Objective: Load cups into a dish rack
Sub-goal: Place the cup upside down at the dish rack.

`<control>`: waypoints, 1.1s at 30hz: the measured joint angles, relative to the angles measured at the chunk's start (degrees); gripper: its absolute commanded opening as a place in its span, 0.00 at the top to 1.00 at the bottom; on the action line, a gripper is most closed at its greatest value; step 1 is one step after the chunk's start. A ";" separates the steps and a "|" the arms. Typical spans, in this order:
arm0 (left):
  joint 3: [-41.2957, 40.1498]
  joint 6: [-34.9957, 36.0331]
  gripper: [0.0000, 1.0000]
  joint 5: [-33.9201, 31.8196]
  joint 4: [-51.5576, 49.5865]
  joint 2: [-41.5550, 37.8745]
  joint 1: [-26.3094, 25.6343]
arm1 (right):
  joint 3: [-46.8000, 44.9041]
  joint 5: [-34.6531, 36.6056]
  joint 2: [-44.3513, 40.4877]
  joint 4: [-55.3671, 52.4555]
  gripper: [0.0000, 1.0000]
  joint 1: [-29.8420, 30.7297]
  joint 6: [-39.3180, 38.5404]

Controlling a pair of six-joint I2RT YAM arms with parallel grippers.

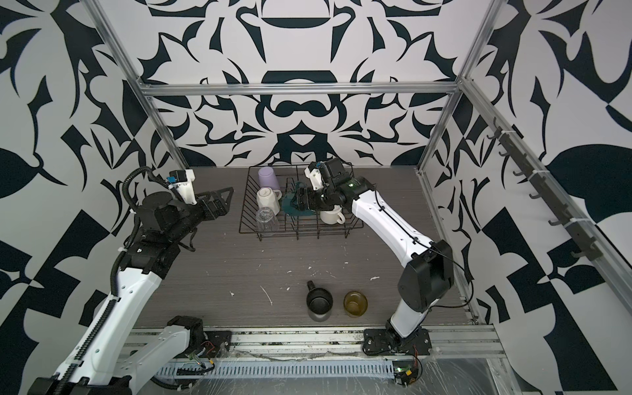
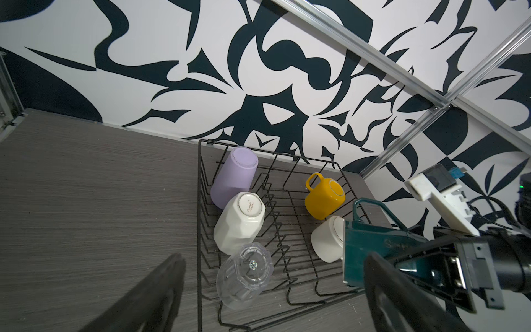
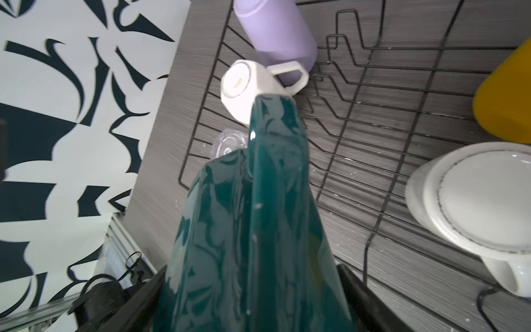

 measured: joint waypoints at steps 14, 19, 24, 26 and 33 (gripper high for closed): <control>0.00 2.75 0.01 -2.99 -2.60 -1.27 0.79 | 10.05 8.44 9.05 -6.12 1.00 0.66 -3.69; -0.02 3.30 0.01 -3.45 -2.62 -1.36 1.07 | 14.82 11.58 12.92 -8.70 1.00 2.47 -5.38; -0.13 3.85 0.01 -3.58 -2.62 -1.53 1.40 | 20.11 13.62 17.40 -10.97 1.00 4.42 -6.73; -0.26 3.93 0.01 -3.63 -2.67 -1.55 1.57 | 22.23 14.43 19.19 -12.09 1.00 5.14 -7.32; -0.90 4.09 0.01 -3.69 -2.80 -2.10 2.10 | 29.44 18.86 25.68 -16.31 1.00 7.26 -9.44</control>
